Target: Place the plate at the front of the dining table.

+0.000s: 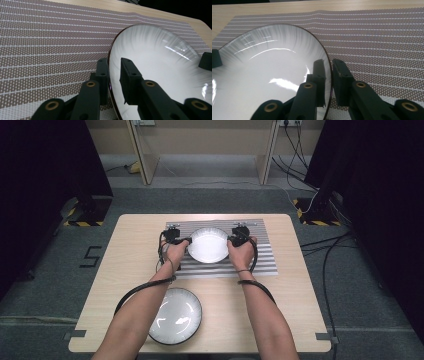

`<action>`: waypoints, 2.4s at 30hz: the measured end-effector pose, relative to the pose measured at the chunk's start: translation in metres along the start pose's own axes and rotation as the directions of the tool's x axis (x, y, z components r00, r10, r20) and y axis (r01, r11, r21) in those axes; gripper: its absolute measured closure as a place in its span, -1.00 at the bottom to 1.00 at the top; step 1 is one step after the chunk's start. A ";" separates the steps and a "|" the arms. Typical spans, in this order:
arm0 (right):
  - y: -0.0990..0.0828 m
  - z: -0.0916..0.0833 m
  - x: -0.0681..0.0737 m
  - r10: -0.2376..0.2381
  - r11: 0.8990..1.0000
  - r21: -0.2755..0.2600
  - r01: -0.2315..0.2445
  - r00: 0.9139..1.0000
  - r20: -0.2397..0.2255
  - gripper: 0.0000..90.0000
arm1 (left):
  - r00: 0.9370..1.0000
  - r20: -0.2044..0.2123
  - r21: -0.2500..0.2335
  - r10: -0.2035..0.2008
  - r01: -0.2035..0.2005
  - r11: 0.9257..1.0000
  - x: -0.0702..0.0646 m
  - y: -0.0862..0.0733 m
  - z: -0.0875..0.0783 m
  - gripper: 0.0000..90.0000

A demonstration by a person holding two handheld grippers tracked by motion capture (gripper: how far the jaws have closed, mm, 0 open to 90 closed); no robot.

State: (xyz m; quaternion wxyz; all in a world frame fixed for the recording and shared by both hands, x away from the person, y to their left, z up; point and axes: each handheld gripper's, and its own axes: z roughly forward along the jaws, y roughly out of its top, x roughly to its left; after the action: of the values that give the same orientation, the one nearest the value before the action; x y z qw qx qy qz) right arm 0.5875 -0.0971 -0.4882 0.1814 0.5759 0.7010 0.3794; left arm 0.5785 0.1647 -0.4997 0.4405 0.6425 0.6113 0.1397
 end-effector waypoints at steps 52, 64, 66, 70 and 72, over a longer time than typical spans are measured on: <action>-0.019 -0.075 -0.025 -0.062 0.991 -0.116 0.063 0.998 0.014 0.17 | 0.993 0.075 -0.157 0.092 -0.079 0.984 0.010 0.010 -0.080 -0.29; -0.042 -0.099 -0.045 -0.055 0.991 -0.123 0.057 0.998 0.020 0.13 | 0.988 0.045 -0.179 0.145 -0.135 0.975 0.042 -0.010 -0.124 -0.29; -0.045 -0.104 -0.047 -0.061 0.990 -0.127 0.064 0.998 0.026 0.13 | 0.988 0.039 -0.184 0.146 -0.137 0.973 0.048 -0.015 -0.131 -0.29; -0.051 -0.113 -0.050 -0.065 0.989 -0.131 0.068 0.998 0.027 0.13 | 0.989 0.031 -0.199 0.144 -0.135 0.971 0.057 -0.024 -0.143 -0.29; -0.054 -0.118 -0.052 -0.063 0.989 -0.133 0.066 0.998 0.027 0.13 | 0.989 0.027 -0.205 0.147 -0.138 0.969 0.061 -0.027 -0.149 -0.29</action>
State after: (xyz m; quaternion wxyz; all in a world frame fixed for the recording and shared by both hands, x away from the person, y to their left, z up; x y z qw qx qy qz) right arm 0.4843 -0.1866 -0.4614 0.2400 0.5438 0.6901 0.4130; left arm 0.4669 0.2750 -0.4560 0.5052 0.6392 0.5369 0.2192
